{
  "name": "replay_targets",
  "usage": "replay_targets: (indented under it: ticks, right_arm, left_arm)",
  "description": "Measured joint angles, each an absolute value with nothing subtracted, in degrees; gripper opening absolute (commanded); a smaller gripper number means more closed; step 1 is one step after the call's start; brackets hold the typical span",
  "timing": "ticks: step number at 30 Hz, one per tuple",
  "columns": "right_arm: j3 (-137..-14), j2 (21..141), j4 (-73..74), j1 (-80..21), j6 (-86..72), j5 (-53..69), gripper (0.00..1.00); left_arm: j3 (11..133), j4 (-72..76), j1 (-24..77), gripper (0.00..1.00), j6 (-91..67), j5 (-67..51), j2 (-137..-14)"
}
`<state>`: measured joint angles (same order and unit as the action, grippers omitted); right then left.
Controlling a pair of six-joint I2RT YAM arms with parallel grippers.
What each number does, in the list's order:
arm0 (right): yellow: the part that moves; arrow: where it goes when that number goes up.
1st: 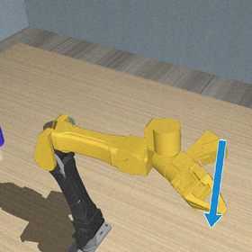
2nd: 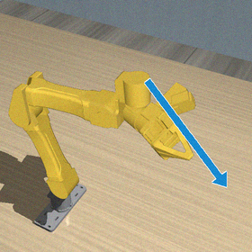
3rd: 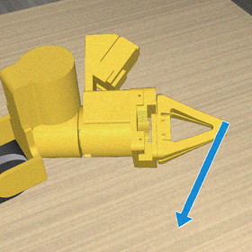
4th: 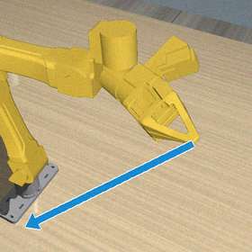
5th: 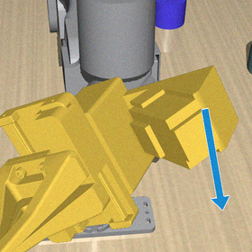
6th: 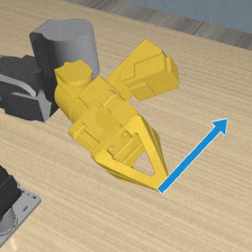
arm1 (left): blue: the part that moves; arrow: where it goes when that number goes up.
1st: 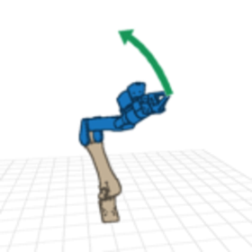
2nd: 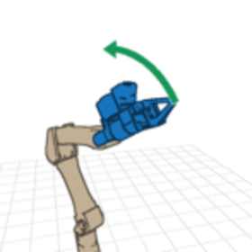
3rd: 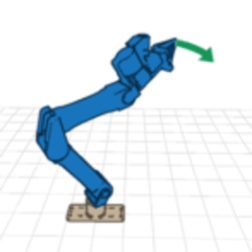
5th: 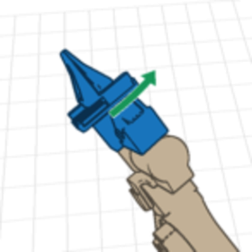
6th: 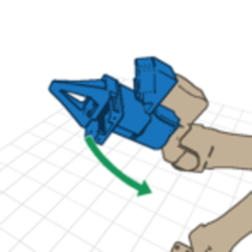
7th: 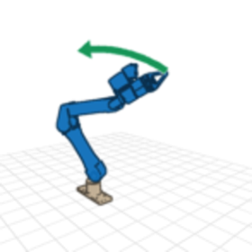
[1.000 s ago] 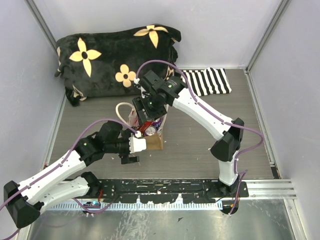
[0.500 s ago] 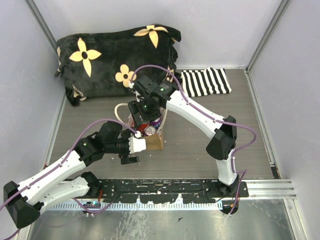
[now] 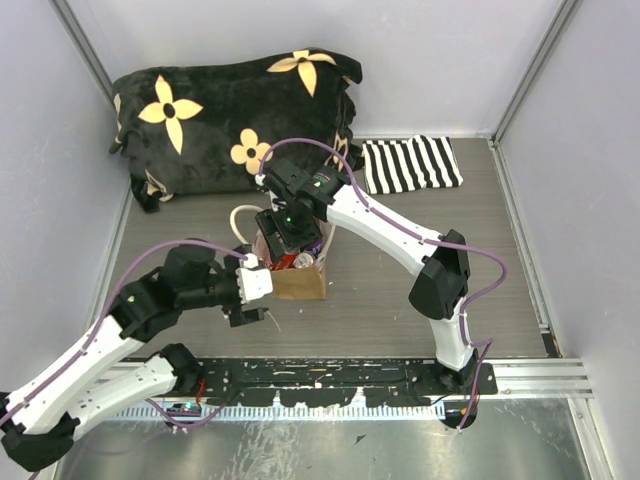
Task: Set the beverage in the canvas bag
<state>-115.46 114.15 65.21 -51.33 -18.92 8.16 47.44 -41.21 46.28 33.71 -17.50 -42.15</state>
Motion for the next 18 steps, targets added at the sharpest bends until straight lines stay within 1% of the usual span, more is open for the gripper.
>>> replay_targets:
  ticks: [7, 13, 18]
  right_arm:
    - [-115.5, 114.28, 65.21, -51.37, -18.92, 8.1, 0.01]
    - [-116.95, 116.42, 66.02, -52.07, -18.52, 7.01, 0.01]
    - [-118.85, 118.43, 67.4, -53.12, -18.31, 4.73, 0.01]
  left_arm:
    - [54.3, -44.14, 46.02, 0.98, 27.55, -9.61, -35.55]
    - [53.84, -45.41, 41.95, 0.98, 20.69, 0.58, -29.76]
    - [52.16, -45.76, 37.98, 0.98, 13.93, 5.02, -28.42]
